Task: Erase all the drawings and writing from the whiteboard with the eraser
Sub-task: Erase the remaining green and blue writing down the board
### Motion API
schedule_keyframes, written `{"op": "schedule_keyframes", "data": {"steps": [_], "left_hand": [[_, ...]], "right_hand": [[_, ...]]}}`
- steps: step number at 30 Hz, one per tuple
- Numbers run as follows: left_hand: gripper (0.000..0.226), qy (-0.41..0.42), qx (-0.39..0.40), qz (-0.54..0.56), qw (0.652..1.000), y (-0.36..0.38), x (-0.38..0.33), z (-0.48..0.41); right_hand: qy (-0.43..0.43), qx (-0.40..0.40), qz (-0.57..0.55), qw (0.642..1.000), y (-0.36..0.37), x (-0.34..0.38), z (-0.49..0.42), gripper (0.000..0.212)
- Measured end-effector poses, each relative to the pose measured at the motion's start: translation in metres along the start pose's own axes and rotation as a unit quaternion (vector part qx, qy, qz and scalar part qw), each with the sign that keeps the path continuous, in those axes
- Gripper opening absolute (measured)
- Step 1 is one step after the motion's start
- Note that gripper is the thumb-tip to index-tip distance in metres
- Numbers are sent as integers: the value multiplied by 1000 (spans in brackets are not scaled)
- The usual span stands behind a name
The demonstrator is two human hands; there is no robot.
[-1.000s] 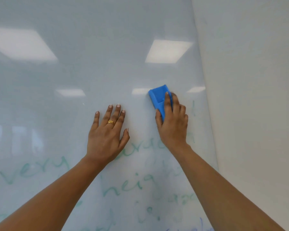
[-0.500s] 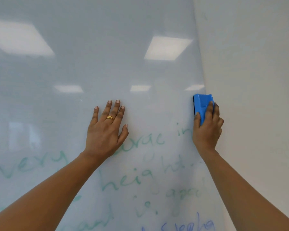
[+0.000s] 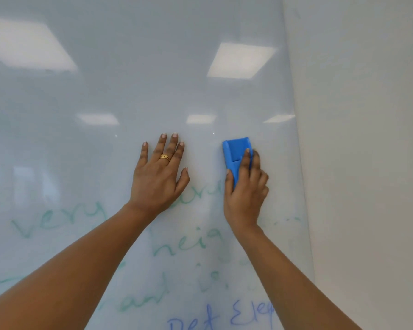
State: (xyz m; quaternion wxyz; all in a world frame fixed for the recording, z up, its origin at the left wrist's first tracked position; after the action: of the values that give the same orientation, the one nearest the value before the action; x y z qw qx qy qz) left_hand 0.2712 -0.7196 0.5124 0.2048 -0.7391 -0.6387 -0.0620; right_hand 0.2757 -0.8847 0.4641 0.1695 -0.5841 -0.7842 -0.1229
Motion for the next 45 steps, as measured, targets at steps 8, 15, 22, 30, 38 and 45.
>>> {"op": "schedule_keyframes", "data": {"steps": [8, 15, 22, 30, 38, 45], "left_hand": [[55, 49, 9, -12, 999, -2, 6, 2], [54, 58, 12, -8, 998, -1, 8, 4], [55, 77, 35, 4, 996, -1, 14, 6], [55, 83, 72, 23, 994, -10, 46, 27], [57, 39, 87, 17, 995, -22, 101, 58], [59, 37, 99, 16, 994, -22, 113, 76]], "right_hand": [[-116, 15, 12, 993, -2, 11, 2, 54], [-23, -4, -4, 1000, -11, -43, -23, 58], [91, 19, -14, 996, -10, -54, -22, 56], [85, 18, -58, 995, -3, -11, 13, 55], [27, 22, -47, 998, 14, 72, 51, 56], [-95, 78, -33, 992, 27, 135, 90, 56]]}}
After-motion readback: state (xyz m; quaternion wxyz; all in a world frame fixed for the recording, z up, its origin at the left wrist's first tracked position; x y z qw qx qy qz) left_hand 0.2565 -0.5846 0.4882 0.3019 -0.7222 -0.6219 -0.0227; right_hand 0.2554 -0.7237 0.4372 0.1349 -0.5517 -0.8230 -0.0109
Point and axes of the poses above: each hand's wrist, its own z-axis away from the middle knuckle, its own y-axis out of the palm, x = y × z, the point moved 9 cm from there along -z, towards the middle knuckle, and after that the axes turned 1 degree about x, right-handed, at the moved point
